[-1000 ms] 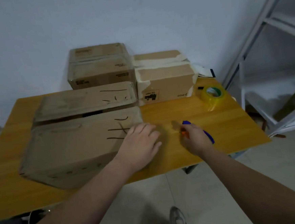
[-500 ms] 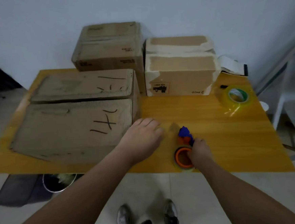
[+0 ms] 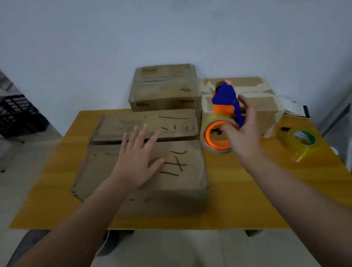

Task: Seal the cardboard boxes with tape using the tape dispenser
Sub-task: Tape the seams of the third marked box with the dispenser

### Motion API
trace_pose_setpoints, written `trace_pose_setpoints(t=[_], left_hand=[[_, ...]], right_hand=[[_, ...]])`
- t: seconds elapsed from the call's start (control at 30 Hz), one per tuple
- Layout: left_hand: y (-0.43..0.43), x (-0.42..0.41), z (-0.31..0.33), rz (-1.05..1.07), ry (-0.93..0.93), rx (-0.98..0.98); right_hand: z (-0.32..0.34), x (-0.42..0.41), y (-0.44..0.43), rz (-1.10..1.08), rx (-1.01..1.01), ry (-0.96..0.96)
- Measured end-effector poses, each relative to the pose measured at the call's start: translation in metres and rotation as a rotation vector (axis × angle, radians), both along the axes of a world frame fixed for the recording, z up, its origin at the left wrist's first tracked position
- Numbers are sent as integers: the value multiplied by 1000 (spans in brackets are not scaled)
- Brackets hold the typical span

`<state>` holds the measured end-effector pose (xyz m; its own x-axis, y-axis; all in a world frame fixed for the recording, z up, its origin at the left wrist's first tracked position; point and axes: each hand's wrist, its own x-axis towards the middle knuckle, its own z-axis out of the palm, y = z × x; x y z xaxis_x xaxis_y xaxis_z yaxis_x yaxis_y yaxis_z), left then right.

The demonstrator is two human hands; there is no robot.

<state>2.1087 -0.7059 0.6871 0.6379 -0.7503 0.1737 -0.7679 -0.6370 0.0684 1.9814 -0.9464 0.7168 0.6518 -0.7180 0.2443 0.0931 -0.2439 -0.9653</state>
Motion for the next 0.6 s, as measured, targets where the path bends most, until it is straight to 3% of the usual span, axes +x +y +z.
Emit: trace_pose_setpoints(t=[0.2, 0.33, 0.6], left_hand=[[87, 73, 3, 334, 290, 168], [107, 86, 7, 280, 673, -120], [92, 70, -9, 220, 566, -230]], right_hand=[[34, 58, 86, 283, -477, 167], [38, 84, 115, 287, -549, 208], [27, 89, 123, 380, -510, 269]])
